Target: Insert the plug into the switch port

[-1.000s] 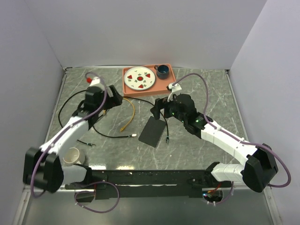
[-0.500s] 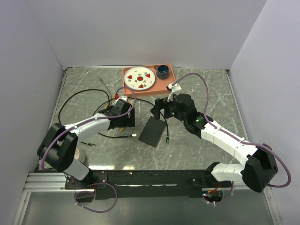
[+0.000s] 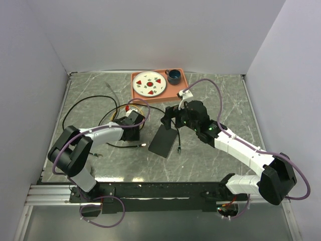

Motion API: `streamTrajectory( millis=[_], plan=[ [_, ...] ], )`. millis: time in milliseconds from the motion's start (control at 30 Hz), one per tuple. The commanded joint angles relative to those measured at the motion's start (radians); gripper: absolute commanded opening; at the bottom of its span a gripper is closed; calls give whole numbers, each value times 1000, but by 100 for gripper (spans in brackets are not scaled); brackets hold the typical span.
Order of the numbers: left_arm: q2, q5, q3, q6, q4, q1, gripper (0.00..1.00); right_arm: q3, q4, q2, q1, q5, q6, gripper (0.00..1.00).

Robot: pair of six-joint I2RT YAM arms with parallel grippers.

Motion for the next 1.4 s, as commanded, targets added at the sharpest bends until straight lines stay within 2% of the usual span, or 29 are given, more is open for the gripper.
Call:
streamTrajectory(
  millis=[0,67,400,500,800,967,1100,1233,1367],
  plan=[
    [12,-35,-19,-15,1,-5,19,40,2,1,4,1,4,100],
    [15,-38,-17,-20,-2,-7,1,45,-2,3,3,1,4,100],
    [-129,-89,101,25,-91,-5,1,39,-13,-17,3,12,-6,100],
    [-210,-37,161,60,-95,-7,1,34,-15,-29,3,18,-11,100],
    [-460,438,317,152,36,-30,1,28,-41,-86,3,72,-42,100],
    [-585,760,313,143,199,-47,1,23,-80,-172,4,182,-91,100],
    [-617,943,265,111,332,-61,1,-7,-73,-294,3,230,-147,100],
    [-596,960,178,75,420,-62,1,-64,-33,-504,3,143,-224,100],
    [-514,959,91,60,458,-62,1,-76,-13,-635,3,38,-252,100]
  ],
)
